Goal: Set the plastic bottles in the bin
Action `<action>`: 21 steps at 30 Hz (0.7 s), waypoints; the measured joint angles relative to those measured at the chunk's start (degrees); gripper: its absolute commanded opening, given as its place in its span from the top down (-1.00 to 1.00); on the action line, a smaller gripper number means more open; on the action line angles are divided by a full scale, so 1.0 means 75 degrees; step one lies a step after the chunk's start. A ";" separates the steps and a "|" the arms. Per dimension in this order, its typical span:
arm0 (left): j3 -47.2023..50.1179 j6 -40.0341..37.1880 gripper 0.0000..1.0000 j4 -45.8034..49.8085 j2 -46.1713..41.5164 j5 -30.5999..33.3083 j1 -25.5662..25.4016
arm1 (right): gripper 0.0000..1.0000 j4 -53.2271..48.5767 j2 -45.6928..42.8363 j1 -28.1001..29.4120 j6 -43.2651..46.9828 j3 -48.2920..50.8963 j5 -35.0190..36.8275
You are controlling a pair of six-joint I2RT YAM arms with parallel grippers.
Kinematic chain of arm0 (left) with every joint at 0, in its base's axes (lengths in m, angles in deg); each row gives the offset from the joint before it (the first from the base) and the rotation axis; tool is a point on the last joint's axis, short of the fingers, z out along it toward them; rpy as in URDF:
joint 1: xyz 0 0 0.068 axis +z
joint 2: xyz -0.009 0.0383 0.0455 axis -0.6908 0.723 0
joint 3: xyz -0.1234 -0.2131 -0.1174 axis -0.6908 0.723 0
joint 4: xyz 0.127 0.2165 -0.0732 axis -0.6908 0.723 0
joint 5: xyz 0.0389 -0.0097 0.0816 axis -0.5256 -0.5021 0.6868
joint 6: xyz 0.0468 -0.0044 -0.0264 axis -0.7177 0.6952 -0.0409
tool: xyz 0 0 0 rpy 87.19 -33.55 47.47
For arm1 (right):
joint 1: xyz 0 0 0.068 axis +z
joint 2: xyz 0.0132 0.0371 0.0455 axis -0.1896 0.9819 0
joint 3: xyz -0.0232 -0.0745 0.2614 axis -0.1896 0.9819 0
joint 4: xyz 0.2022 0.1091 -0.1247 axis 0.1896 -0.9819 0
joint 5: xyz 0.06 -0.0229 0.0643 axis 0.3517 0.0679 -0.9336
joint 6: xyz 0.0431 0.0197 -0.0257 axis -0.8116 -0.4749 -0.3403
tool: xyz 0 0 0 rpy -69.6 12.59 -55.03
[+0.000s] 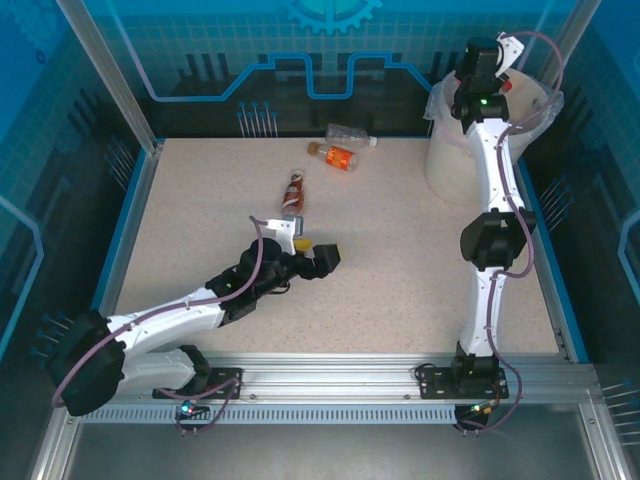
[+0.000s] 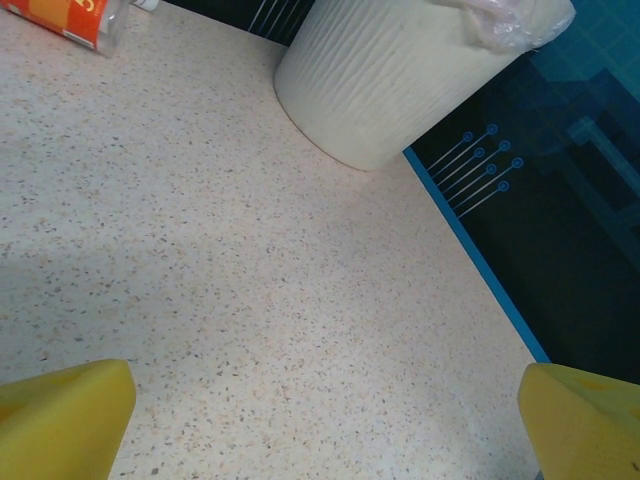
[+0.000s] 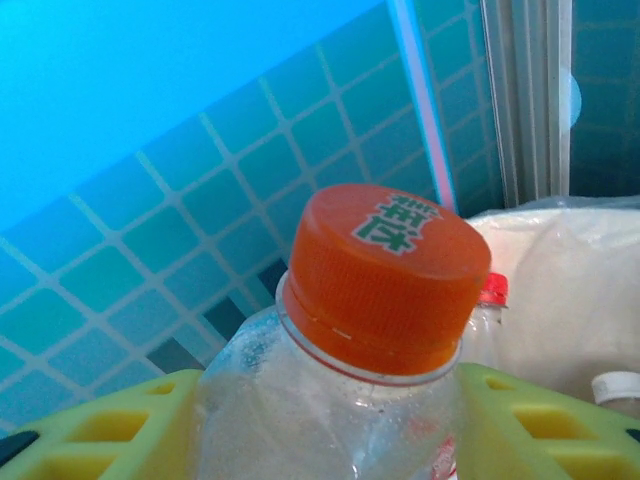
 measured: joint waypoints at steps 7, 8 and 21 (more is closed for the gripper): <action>0.0006 0.0017 -0.98 0.0000 0.0003 0.0015 0.0000 | -0.15 -0.0635 0.0017 -0.0096 0.0557 0.0017 -0.1099; 0.0006 0.0017 -0.98 0.0000 0.0003 0.0015 0.0000 | -0.16 -0.0679 0.0017 -0.0105 0.0664 0.0017 -0.1259; 0.0006 0.0023 -0.98 -0.0006 0.0154 0.0017 0.0052 | -0.73 -0.1134 -0.0431 -0.0052 0.1434 0.0455 -0.3162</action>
